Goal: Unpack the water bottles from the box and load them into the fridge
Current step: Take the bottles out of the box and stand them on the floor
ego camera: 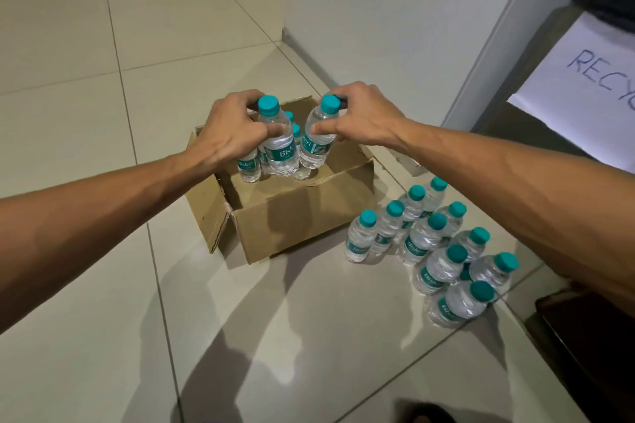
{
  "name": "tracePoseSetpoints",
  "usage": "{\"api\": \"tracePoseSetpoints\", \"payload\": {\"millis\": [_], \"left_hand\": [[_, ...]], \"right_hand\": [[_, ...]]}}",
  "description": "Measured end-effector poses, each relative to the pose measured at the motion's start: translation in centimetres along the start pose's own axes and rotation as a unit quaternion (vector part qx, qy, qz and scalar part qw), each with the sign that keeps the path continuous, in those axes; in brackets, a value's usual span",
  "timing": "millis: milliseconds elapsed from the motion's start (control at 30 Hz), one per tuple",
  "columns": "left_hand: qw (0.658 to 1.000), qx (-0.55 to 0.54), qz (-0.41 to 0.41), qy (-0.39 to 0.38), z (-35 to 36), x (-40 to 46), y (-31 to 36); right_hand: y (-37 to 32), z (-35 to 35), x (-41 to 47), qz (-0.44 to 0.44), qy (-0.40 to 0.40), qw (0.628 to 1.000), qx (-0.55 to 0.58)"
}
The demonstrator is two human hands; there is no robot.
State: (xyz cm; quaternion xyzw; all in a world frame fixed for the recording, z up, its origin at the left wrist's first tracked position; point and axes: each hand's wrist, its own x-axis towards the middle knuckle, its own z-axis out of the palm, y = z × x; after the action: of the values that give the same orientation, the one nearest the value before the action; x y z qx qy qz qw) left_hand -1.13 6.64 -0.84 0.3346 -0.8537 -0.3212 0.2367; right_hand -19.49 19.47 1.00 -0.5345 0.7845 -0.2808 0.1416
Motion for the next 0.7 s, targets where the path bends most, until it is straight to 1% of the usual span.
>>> {"api": "tracePoseSetpoints", "payload": {"millis": [133, 300, 533, 700], "left_hand": [[1.000, -0.016, 0.023, -0.012, -0.2, -1.5, 1.3], [0.998, -0.020, 0.055, -0.035, -0.1, -3.3, 2.6], [0.985, 0.014, 0.141, -0.102, 0.9, -5.0, 4.1], [0.974, 0.003, 0.165, -0.153, 2.5, -6.0, 4.7]], "right_hand": [[-0.3, -2.3, -1.6, 0.010, 0.014, 1.000, 0.022], [-0.8, -5.1, -3.9, 0.005, -0.006, 0.999, 0.045], [0.0, -6.6, -6.7, 0.004, -0.095, 0.993, 0.064], [1.7, -6.2, -8.8, 0.014, -0.198, 0.976, 0.088]]}}
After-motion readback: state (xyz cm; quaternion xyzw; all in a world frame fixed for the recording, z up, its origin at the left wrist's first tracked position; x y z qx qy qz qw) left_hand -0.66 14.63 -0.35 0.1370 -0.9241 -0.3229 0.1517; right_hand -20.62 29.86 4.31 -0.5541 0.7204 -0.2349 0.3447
